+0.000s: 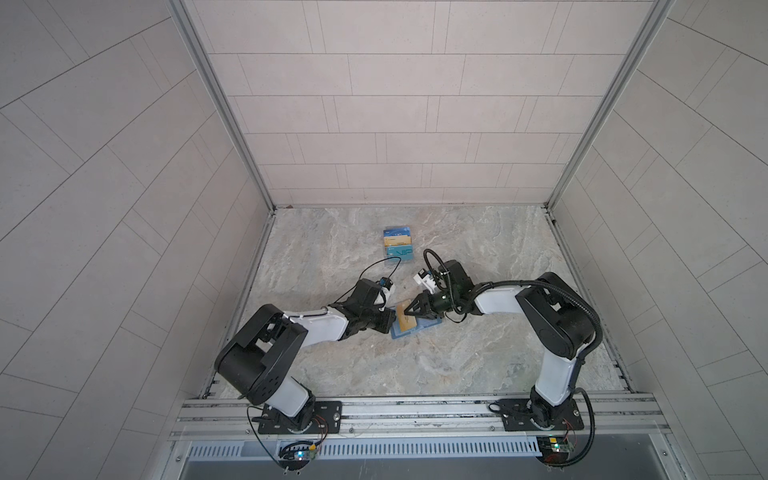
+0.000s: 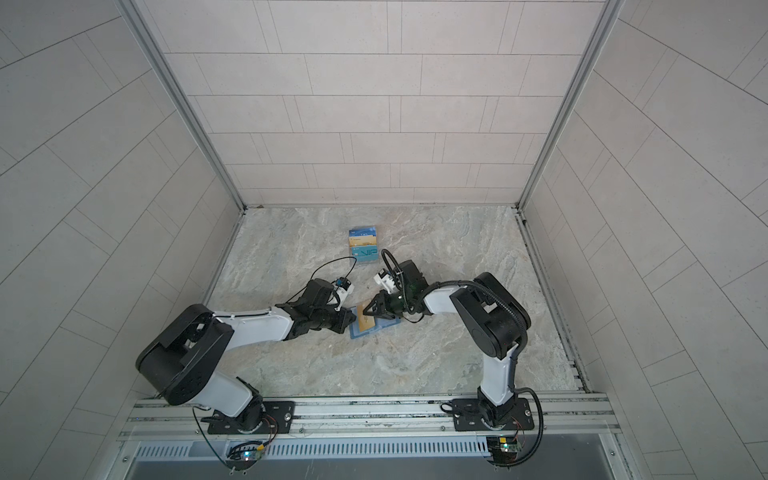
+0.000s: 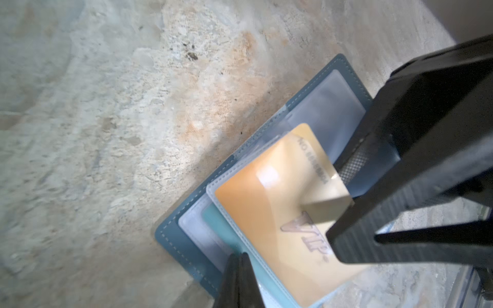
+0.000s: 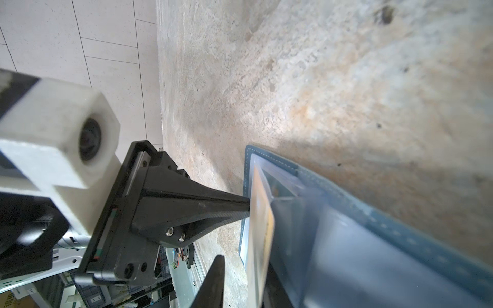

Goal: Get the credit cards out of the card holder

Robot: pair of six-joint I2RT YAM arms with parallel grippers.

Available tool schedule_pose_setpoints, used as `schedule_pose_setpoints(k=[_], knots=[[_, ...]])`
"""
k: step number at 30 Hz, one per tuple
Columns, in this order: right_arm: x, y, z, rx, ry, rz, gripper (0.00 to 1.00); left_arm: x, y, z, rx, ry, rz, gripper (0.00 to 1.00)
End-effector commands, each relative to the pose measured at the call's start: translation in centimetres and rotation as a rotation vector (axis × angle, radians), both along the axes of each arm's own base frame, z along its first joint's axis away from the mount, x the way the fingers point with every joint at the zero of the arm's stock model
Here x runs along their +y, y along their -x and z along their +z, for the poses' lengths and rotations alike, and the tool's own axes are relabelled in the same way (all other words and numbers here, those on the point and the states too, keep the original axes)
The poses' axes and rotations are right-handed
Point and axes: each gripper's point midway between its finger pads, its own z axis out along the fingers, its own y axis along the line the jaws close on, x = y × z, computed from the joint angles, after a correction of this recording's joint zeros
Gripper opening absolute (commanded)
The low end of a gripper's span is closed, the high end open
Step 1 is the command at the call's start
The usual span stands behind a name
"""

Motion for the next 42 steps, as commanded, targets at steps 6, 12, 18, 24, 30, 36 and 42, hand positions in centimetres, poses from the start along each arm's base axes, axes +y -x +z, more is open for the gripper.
schedule_pose_setpoints(k=[6,12,18,24,30,36,42], knots=[[-0.5,0.0,-0.4,-0.018,0.036,-0.001,0.24,0.8,1.3,-1.1,0.055,-0.05,-0.003,0.0],[0.0,0.5,-1.7,0.007,0.042,0.011,0.24,-0.3,-0.4,1.4,-0.016,-0.003,0.001,0.0],[0.4,0.6,-2.3,0.014,0.036,0.012,0.24,-1.4,-1.5,3.1,-0.066,0.05,-0.014,0.0],[0.7,0.5,-2.8,0.027,0.029,0.011,0.24,-1.7,-1.9,2.8,-0.073,0.046,-0.023,0.0],[1.0,0.3,-2.3,0.026,0.0,0.012,0.24,-1.1,-1.3,0.5,-0.036,0.017,-0.01,0.0],[1.7,-0.2,-1.1,0.019,-0.055,0.007,0.24,0.1,0.2,-1.5,0.005,-0.015,0.003,0.0],[1.8,-0.6,0.1,0.006,-0.086,0.004,0.24,1.4,1.0,-2.7,0.018,-0.06,0.03,0.0]])
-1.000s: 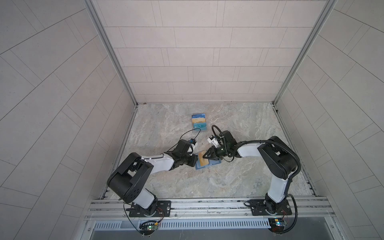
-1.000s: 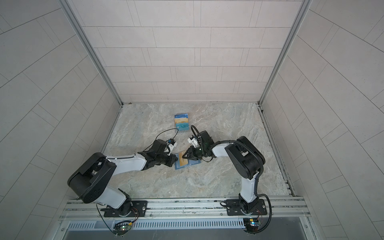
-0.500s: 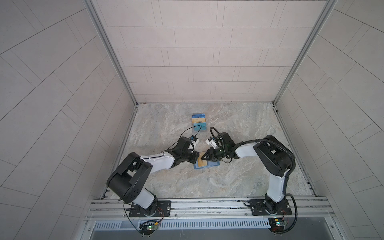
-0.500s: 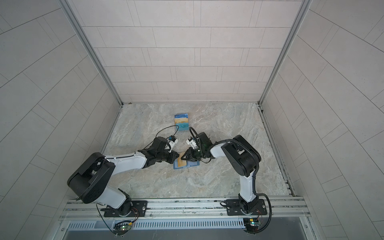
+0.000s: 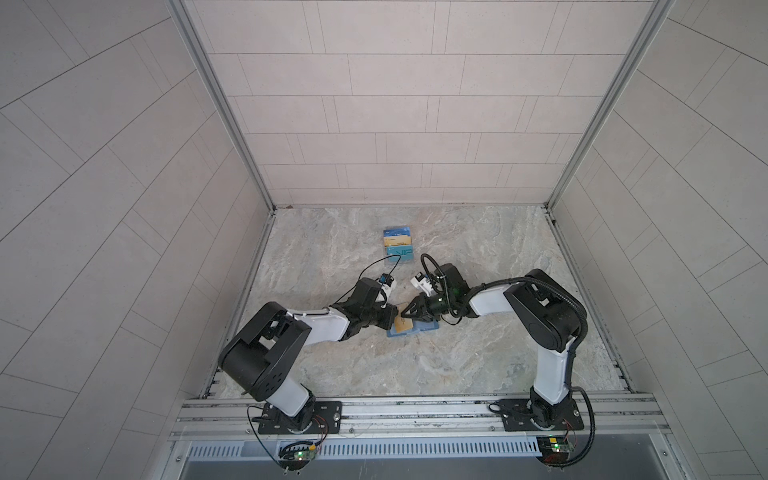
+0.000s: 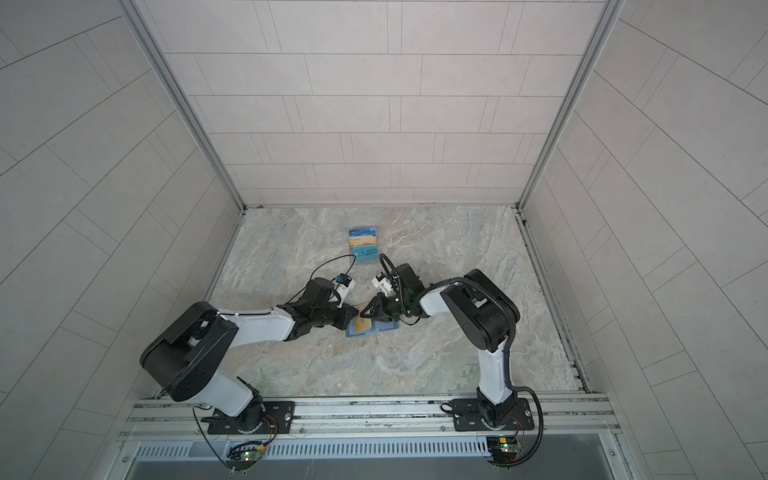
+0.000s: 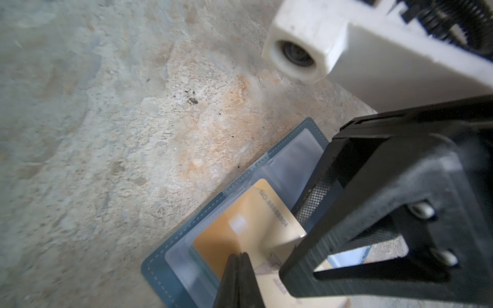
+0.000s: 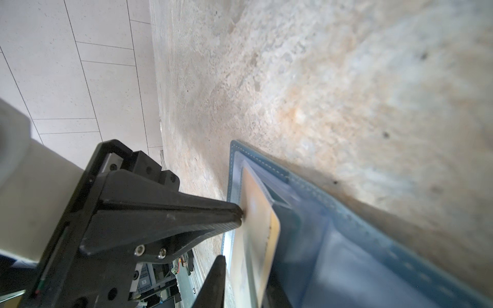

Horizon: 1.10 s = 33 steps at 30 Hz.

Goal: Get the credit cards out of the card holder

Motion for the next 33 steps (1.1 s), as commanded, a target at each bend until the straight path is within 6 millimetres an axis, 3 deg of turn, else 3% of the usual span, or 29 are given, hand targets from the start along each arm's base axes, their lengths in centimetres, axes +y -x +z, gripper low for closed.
schedule_pose_setpoints(k=[1,15,24,33], knots=[[0.5,-0.5,1.7,-0.032,-0.059,0.007,0.24,2.1,2.6,-3.5,0.105,-0.102,0.02,0.0],[-0.6,-0.9,3.8,-0.074,-0.077,-0.026,0.23,2.4,2.9,-4.5,0.114,-0.126,0.032,0.0],[-1.7,-1.3,3.2,-0.066,-0.055,-0.058,0.18,2.6,3.0,-4.5,0.111,-0.146,0.031,0.0],[-3.9,-1.1,2.5,-0.107,0.082,-0.074,0.11,2.8,2.9,-4.2,0.1,-0.154,0.039,0.0]])
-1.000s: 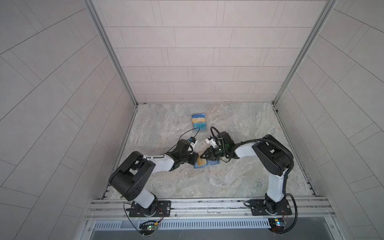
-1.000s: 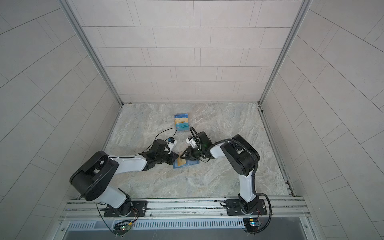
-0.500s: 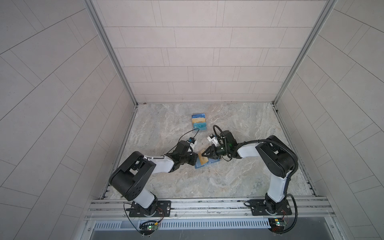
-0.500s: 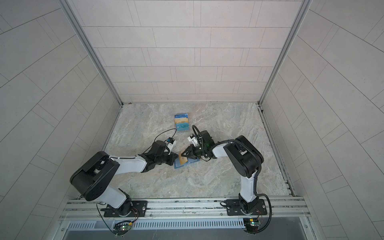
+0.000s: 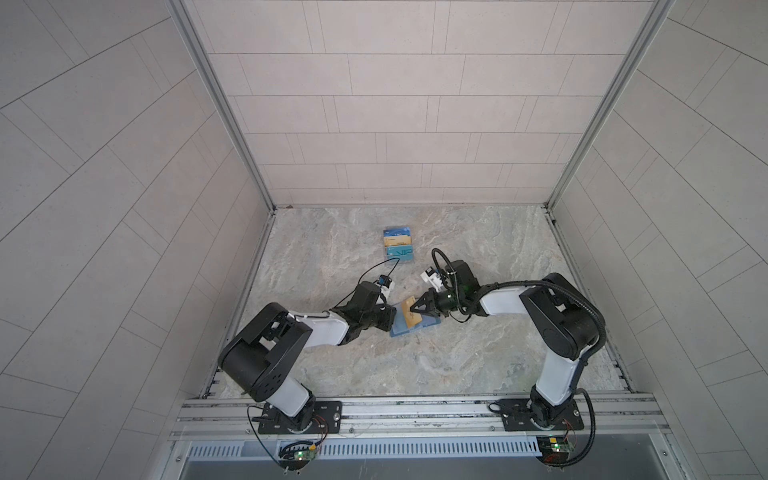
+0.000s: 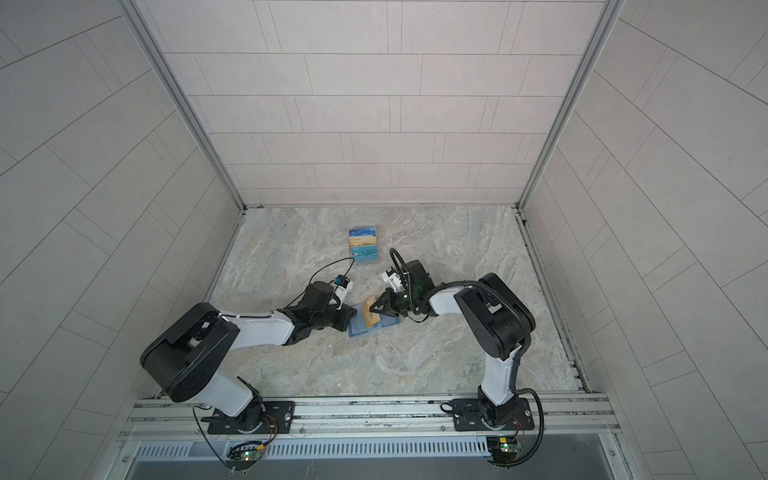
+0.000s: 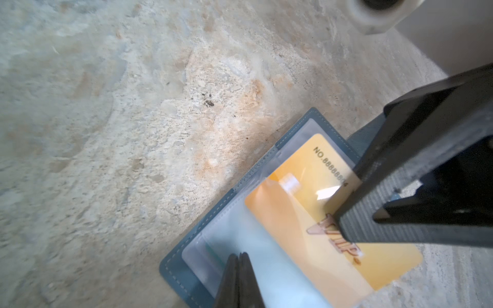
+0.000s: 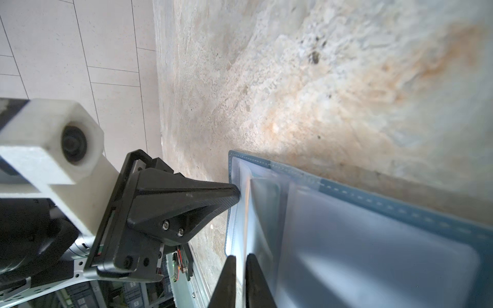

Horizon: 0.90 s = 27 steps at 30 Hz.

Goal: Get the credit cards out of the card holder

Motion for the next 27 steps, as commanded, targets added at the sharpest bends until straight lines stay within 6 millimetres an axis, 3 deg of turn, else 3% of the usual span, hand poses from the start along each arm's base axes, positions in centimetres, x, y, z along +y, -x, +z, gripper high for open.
schedule_pose_setpoints(k=[1,11,15,18,22,27], knots=[[-1.0,0.1,0.8,-0.052,0.056,0.002,0.1,2.4,3.2,-3.9,0.143,-0.13,0.007,0.0],[-3.8,0.5,1.5,-0.13,0.247,0.01,0.05,1.7,2.5,-1.8,0.1,-0.084,0.001,0.0],[-5.0,0.6,3.2,-0.21,0.308,0.022,0.05,0.9,2.0,0.3,0.06,-0.05,-0.024,0.09],[-4.6,1.1,5.1,-0.26,0.263,0.06,0.05,0.0,1.4,2.9,0.015,0.003,-0.039,0.19],[-3.6,2.1,7.9,-0.33,0.172,0.149,0.05,-1.2,1.1,8.1,-0.079,0.089,-0.092,0.35],[-2.6,4.2,11.4,-0.39,0.048,0.262,0.06,-2.1,2.8,13.8,-0.143,0.196,-0.232,0.53]])
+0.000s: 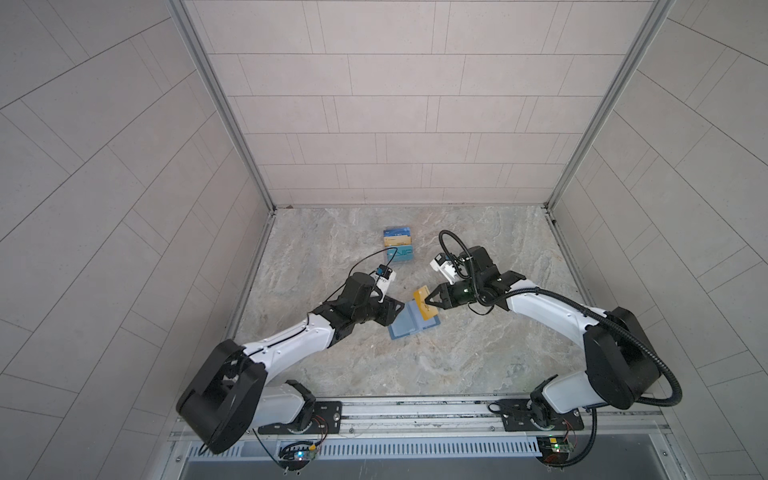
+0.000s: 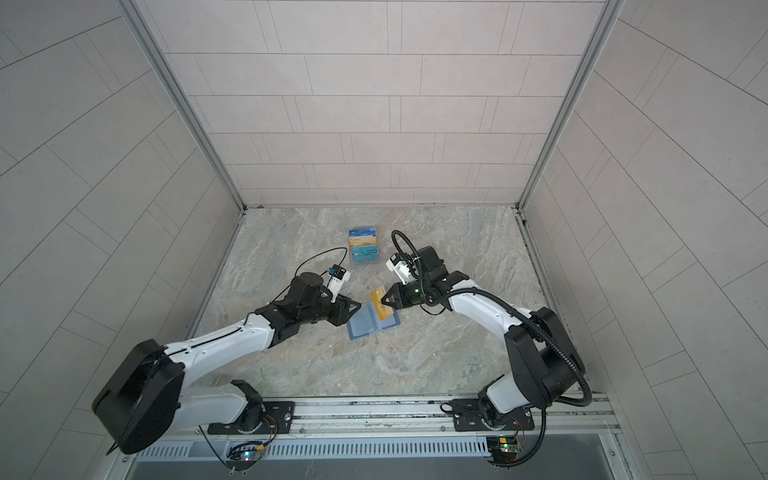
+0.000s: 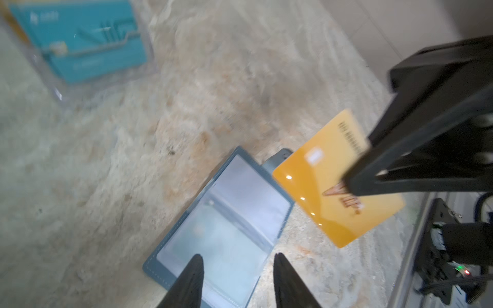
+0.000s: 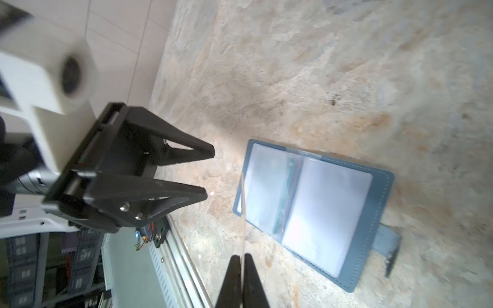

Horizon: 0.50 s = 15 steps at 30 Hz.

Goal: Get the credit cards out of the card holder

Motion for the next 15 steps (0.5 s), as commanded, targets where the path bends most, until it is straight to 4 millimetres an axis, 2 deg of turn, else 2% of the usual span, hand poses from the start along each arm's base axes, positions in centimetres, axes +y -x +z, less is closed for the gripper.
schedule_pose_setpoints(k=[1,4,6,9,15], knots=[[0.4,2.0,3.3,-0.077,-0.074,0.128,0.06,-0.7,1.9,3.6,-0.014,0.076,-0.136,0.54],[0.1,3.1,4.5,-0.13,-0.08,0.181,0.05,-0.3,3.0,6.4,-0.021,0.196,-0.207,0.61],[-0.1,4.1,5.2,-0.162,-0.094,0.226,0.0,0.4,2.9,8.3,-0.037,0.268,-0.209,0.64],[0.0,5.6,6.3,-0.195,-0.134,0.293,0.0,-0.6,4.4,10.7,-0.024,0.381,-0.304,0.66],[1.2,7.9,8.3,-0.256,-0.195,0.43,0.0,-1.8,5.8,11.5,0.053,0.444,-0.418,0.61]])
